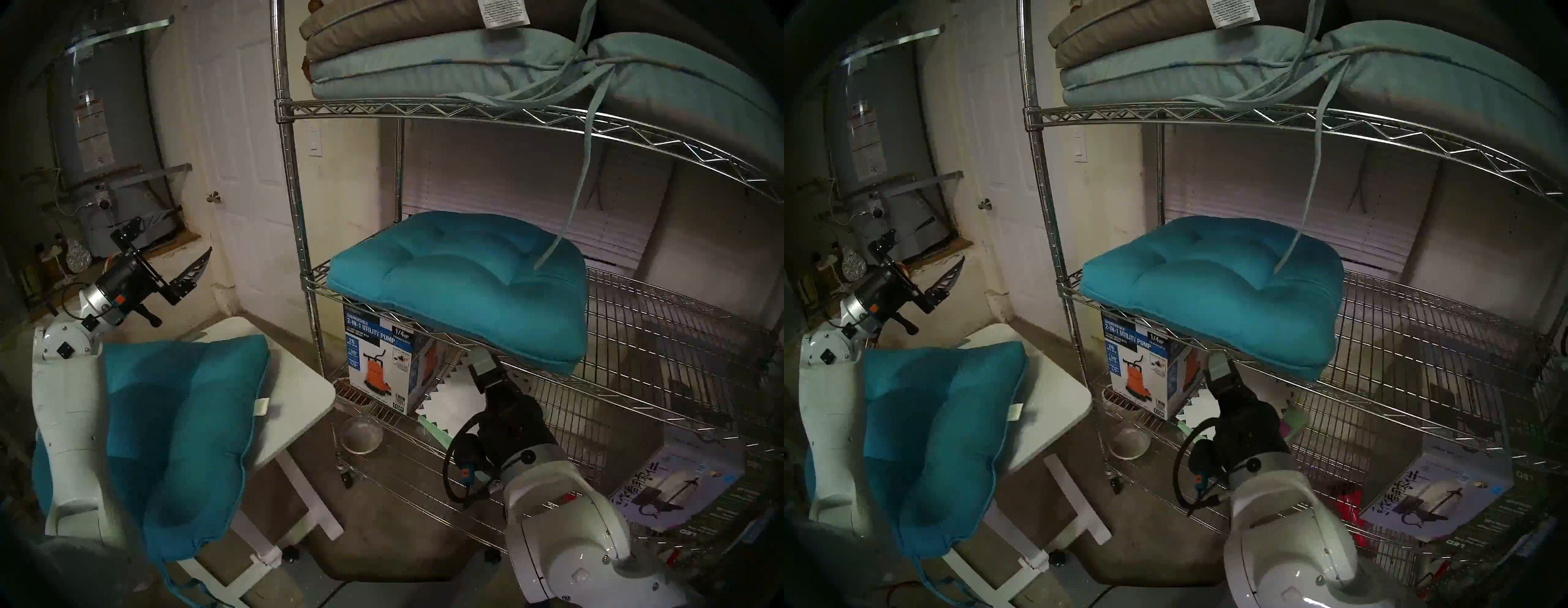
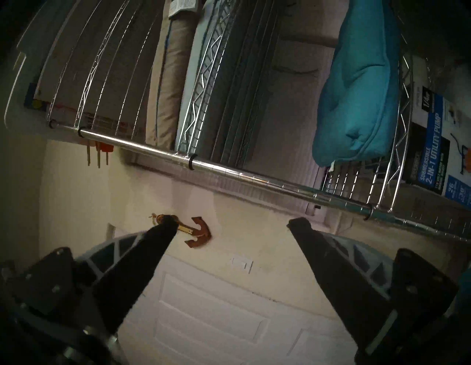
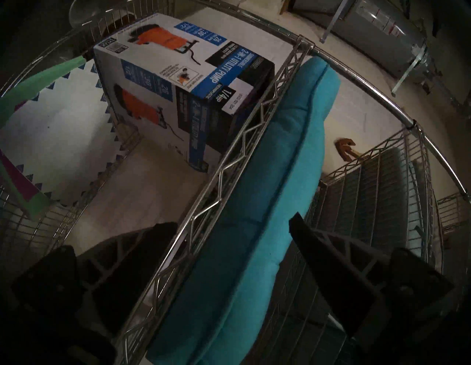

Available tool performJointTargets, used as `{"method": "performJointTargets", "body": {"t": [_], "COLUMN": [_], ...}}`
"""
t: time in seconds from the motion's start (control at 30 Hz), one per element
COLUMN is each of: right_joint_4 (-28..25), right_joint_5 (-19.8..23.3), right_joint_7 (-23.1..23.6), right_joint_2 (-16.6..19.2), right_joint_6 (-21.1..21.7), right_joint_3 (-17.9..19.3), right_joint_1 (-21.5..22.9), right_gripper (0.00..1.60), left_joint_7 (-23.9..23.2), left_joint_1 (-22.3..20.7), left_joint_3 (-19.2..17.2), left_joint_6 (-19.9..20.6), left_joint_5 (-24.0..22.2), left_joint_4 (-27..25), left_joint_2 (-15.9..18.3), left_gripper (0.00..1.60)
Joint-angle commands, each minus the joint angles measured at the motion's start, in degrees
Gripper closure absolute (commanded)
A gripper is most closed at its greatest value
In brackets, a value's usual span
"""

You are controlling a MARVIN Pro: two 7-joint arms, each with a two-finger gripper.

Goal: Take cushion off the shelf

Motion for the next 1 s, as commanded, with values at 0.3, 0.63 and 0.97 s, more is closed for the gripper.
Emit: {"method": "performJointTargets", "body": {"t": [0.3,0.63,0.97], "right_joint_4": [-1.46,-1.46,-1.46], "right_joint_5": [-1.41,-0.73,0.87], "right_joint_7": [-4.28,-5.5,-7.18], "right_joint_2": [2.91,4.75,6.44], "right_joint_6": [6.18,9.53,12.47], "right_joint_3": [4.32,8.37,12.58], "right_joint_1": [-4.98,-8.58,-12.29], "right_gripper": [0.0,0.0,0.0], "left_joint_7": [0.19,0.94,2.28], "left_joint_1": [-0.06,-2.32,-5.45], "left_joint_3": [5.06,8.85,11.89], "left_joint_6": [0.06,0.06,0.06], "left_joint_5": [5.06,9.17,13.28], "left_joint_4": [-1.11,-0.07,1.34], "left_joint_2": [-3.0,-4.87,-6.67], "left_gripper": [0.0,0.0,0.0]}}
